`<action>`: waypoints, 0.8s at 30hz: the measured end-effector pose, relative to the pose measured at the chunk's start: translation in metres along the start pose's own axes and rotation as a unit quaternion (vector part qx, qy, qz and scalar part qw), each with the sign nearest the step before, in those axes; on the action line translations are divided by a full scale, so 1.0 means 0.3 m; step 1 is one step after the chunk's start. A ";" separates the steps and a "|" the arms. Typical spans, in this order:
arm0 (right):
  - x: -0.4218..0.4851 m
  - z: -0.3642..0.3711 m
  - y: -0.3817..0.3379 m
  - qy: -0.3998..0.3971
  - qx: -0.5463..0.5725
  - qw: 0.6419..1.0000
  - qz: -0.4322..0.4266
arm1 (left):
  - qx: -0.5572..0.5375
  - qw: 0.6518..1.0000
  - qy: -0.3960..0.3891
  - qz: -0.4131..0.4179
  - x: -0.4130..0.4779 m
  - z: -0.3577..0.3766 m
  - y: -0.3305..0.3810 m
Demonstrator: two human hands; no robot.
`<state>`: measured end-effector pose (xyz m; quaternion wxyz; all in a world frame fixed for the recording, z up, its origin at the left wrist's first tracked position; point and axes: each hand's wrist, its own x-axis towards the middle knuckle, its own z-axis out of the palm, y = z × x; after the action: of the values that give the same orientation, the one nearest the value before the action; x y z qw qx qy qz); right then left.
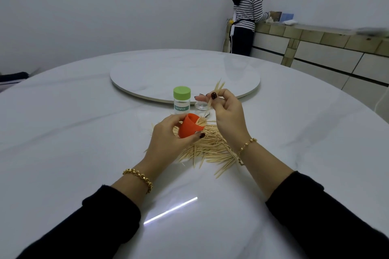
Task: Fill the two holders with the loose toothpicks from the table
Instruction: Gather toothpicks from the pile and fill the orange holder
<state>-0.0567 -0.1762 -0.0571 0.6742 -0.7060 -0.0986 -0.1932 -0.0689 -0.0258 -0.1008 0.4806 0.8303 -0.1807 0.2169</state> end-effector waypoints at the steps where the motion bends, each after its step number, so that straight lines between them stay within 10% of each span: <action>1: -0.004 0.008 0.006 -0.006 0.003 1.000 -0.005 | -0.001 1.000 0.002 0.002 0.000 0.000 0.002; 15: -0.025 0.012 0.079 -0.052 -0.043 0.998 -0.003 | 0.001 1.000 0.024 0.001 0.003 -0.001 0.001; 24: -0.045 0.011 0.110 -0.171 -0.310 0.930 -0.102 | 0.007 0.999 0.041 -0.020 0.006 -0.015 -0.007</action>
<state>-0.0551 -0.1735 -0.0928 0.3715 -0.8883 -0.2187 -0.1583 -0.0672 -0.0210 -0.0994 0.4863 0.8273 -0.1427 0.2423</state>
